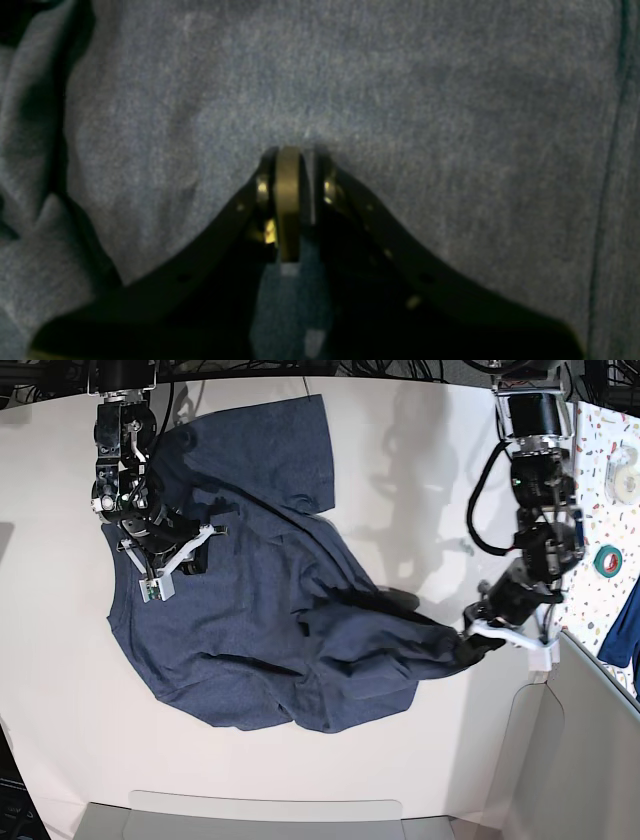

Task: Layout the t-shirt on the table in an organized manner, then fold the t-shirt properly
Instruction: 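Pull the grasped hem with the left gripper away from the right gripper, then release the hem with the left gripper and raise it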

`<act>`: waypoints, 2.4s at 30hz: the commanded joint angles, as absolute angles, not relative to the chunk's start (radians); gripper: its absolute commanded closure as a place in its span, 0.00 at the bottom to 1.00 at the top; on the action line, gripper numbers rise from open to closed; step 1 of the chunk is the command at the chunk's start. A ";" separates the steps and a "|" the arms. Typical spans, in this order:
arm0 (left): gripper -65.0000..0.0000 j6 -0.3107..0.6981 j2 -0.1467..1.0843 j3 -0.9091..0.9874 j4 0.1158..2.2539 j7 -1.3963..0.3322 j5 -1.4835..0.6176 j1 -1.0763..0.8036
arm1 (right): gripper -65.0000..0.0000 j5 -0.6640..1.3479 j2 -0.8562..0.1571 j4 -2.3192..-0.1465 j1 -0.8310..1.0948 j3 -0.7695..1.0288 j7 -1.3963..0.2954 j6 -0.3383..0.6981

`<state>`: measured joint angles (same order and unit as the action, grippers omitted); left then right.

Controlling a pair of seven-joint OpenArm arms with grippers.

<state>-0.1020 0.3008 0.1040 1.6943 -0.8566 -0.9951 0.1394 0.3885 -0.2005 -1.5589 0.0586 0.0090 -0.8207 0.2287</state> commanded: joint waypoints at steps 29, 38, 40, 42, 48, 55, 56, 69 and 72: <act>1.00 -0.084 0.398 0.599 1.733 -1.118 -1.003 -0.133 | 0.91 0.351 -0.211 -1.534 0.085 0.005 -0.952 0.222; 1.00 -0.084 0.305 0.627 1.733 -1.118 -1.004 -0.226 | 0.91 0.351 -0.209 -1.534 0.084 0.005 -0.952 0.222; 1.00 -0.084 0.291 0.627 1.733 -1.118 -1.004 -0.242 | 0.91 0.351 -0.209 -1.534 0.084 0.005 -0.952 0.222; 1.00 -0.082 0.277 0.638 1.733 -1.118 -1.004 -0.246 | 0.91 0.351 -0.209 -1.534 0.084 0.005 -0.952 0.222; 1.00 -0.082 0.266 0.664 1.733 -1.118 -1.004 -0.257 | 0.91 0.351 -0.209 -1.534 0.084 0.005 -0.952 0.222; 0.94 -0.082 0.268 0.696 1.733 -1.118 -1.004 -0.252 | 0.91 0.351 -0.208 -1.534 0.084 0.005 -0.952 0.222; 0.90 -0.084 0.268 0.697 1.733 -1.119 -1.004 -0.252 | 0.91 0.351 -0.208 -1.534 0.084 0.005 -0.952 0.222; 0.62 -0.090 0.268 0.697 1.727 -1.132 -1.004 -0.255 | 0.91 0.351 -0.208 -1.534 0.085 0.005 -0.952 0.222; 0.62 -0.091 0.268 0.702 1.727 -1.121 -1.001 -0.257 | 0.91 0.351 -0.209 -1.534 0.085 0.005 -0.952 0.222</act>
<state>-0.0872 0.2493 0.6895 1.7145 -1.1255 -0.9867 -0.2581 0.3920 -0.2039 -1.5574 0.0589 0.0090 -0.8211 0.2291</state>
